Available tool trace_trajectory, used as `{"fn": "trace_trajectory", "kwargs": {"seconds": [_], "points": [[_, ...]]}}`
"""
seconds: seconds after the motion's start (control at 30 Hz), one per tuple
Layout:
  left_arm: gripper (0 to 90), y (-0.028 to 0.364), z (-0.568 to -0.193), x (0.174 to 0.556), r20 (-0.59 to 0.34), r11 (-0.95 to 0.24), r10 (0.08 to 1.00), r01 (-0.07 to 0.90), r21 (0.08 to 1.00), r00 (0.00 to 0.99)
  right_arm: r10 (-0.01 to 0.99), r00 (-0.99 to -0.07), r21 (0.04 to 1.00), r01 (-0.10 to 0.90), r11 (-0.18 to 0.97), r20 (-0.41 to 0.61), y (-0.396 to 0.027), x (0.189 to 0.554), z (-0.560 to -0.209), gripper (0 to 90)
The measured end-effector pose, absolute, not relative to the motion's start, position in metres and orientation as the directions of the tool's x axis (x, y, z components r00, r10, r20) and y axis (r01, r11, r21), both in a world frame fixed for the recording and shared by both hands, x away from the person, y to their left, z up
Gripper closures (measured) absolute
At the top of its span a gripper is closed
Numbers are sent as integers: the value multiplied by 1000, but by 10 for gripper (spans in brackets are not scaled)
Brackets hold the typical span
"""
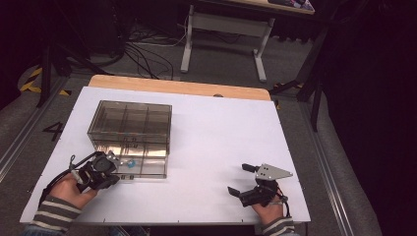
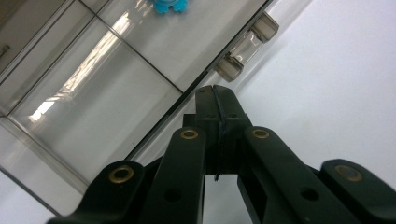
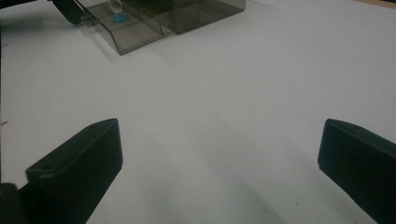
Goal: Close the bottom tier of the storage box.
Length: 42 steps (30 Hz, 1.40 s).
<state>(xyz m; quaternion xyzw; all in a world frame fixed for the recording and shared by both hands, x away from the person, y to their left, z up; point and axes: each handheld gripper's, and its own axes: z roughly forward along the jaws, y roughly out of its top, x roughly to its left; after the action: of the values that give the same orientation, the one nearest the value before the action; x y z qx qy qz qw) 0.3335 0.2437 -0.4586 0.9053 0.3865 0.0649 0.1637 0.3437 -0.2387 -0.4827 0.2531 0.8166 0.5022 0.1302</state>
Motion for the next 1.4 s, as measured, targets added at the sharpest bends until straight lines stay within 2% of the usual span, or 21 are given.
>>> {"fn": "trace_trajectory", "kwargs": {"seconds": [0.53, 1.4], "points": [[893, 242, -460, 335, -5, -651, 720, 677, 345, 694, 546, -837, 885, 285, 367, 43, -239, 344, -483, 6], [895, 245, -462, 345, 7, -591, 764, 697, 407, 645, 545, -837, 885, 283, 370, 40, -239, 344, -483, 6]]}}
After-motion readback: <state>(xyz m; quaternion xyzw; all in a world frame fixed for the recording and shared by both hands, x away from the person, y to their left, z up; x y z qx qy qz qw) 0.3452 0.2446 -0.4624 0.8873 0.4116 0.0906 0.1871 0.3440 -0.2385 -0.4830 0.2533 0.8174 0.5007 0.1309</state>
